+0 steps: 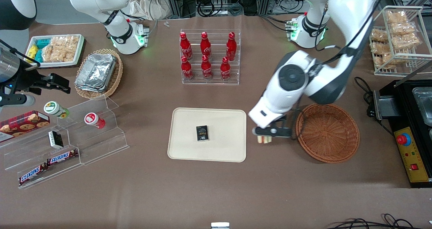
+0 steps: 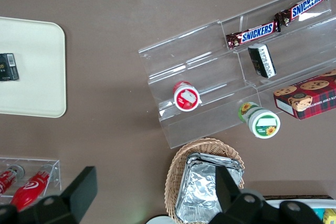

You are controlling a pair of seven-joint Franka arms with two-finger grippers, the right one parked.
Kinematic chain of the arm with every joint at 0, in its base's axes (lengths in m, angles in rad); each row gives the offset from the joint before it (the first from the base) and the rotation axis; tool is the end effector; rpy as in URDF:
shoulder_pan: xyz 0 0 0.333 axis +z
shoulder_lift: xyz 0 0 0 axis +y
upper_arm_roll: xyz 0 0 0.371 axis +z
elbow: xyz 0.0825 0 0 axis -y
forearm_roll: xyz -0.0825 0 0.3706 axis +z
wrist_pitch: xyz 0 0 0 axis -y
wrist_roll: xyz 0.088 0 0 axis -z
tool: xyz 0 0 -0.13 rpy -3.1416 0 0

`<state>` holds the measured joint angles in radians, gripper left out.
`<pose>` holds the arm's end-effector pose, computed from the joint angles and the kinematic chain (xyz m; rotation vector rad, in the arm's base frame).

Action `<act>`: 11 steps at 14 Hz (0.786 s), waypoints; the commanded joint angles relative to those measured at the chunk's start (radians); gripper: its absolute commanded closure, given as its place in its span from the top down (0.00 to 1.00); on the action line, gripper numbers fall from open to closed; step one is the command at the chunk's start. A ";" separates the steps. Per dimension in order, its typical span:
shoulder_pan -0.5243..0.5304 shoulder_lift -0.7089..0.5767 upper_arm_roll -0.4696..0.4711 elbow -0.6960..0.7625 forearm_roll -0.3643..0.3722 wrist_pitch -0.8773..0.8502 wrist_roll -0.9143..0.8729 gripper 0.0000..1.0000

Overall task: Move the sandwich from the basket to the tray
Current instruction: 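Carry the held sandwich over to the cream tray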

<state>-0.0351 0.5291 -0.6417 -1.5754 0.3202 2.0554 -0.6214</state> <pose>0.6012 -0.3567 0.4156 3.0828 -0.1872 0.0614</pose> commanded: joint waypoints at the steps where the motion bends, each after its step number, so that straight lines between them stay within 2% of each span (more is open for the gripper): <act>1: -0.069 0.121 -0.007 0.083 0.071 0.037 -0.014 0.19; 4: -0.112 0.239 -0.004 0.162 0.102 0.069 -0.014 0.21; 6: -0.123 0.285 -0.004 0.166 0.151 0.098 -0.015 0.21; 9: -0.124 0.328 0.010 0.167 0.165 0.112 -0.017 0.25; 10: -0.135 0.330 0.019 0.167 0.163 0.121 -0.017 0.32; 11: -0.138 0.336 0.027 0.167 0.163 0.127 -0.017 0.47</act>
<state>-0.1482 0.8480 -0.6329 -1.4457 0.4654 2.1792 -0.6302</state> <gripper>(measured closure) 0.696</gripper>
